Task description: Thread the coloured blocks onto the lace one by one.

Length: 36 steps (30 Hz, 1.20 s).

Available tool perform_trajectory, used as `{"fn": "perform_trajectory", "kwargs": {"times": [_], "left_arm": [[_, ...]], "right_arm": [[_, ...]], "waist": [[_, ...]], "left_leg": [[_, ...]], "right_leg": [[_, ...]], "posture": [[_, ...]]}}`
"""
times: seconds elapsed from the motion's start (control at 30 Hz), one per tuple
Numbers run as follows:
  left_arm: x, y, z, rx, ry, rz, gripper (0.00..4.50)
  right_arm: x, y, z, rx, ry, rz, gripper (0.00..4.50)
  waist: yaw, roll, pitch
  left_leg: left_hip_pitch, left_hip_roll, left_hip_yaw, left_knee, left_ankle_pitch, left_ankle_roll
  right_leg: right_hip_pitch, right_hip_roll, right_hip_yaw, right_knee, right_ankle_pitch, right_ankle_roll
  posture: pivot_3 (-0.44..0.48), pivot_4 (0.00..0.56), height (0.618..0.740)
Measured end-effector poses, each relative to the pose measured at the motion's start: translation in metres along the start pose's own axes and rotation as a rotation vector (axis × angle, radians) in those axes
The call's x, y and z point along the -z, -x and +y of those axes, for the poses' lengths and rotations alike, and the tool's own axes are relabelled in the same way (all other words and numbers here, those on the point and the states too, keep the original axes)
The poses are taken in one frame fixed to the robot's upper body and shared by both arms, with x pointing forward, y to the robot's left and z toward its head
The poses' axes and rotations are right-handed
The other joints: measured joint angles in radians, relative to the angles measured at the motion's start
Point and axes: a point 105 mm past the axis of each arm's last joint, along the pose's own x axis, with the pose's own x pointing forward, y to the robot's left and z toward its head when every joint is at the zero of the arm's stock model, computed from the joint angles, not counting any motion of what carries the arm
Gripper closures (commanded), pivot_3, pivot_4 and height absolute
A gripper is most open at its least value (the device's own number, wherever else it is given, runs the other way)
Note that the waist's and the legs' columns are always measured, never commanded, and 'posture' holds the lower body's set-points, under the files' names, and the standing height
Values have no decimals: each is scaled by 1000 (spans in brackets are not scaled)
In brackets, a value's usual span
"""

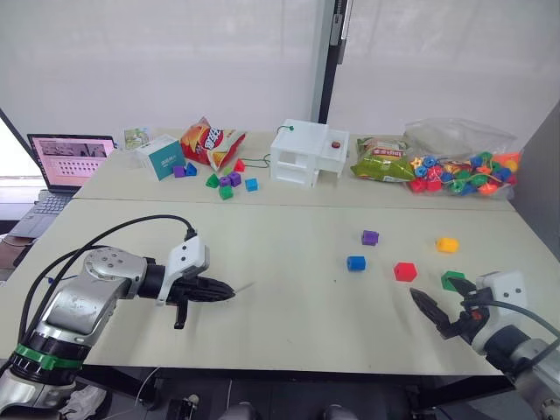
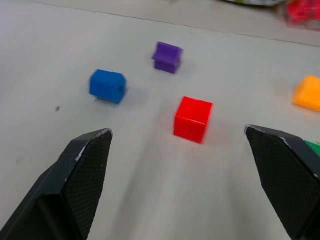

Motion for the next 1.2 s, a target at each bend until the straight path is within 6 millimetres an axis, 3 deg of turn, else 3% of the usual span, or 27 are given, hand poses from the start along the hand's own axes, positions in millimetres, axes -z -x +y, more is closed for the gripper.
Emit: {"fn": "perform_trajectory", "kwargs": {"times": [0.33,0.5,0.77,0.87,1.1,1.2], "left_arm": [[-5,-14,-4,-7,5,-20,4461],[-7,-19,-4,-15,3,-21,4461],[-10,-21,-3,-25,-8,-25,4461],[-9,-21,-3,-28,-9,-24,4500],[-8,-21,-2,-41,-7,-24,4500],[-8,-21,-2,-42,-6,-24,4500]], "right_arm": [[-16,-27,-38,269,-58,-20,0],[10,-35,-51,354,-132,85,0],[38,-58,-46,360,-191,155,0],[42,-62,-47,370,-198,150,819],[44,-62,-45,380,-222,117,3321],[44,-60,-47,389,-222,107,3323]], "waist": [[1,0,0],[-2,0,0],[-9,1,0],[-9,1,0],[-8,1,0],[-8,1,0]], "left_leg": [[0,0,1,-1,0,0],[0,-1,1,-1,0,0],[1,-1,1,-2,0,0],[1,-1,1,-2,0,0],[1,-1,1,-2,0,0],[1,-1,1,-2,0,0]], "right_leg": [[0,1,-1,0,0,0],[0,1,0,0,0,0],[0,1,0,0,0,-1],[0,1,0,0,0,-1],[0,1,0,0,0,-1],[0,1,0,0,0,-1]], "posture": [[0,150,740],[0,150,740],[0,150,740],[0,150,740],[0,150,740],[0,150,740]]}}
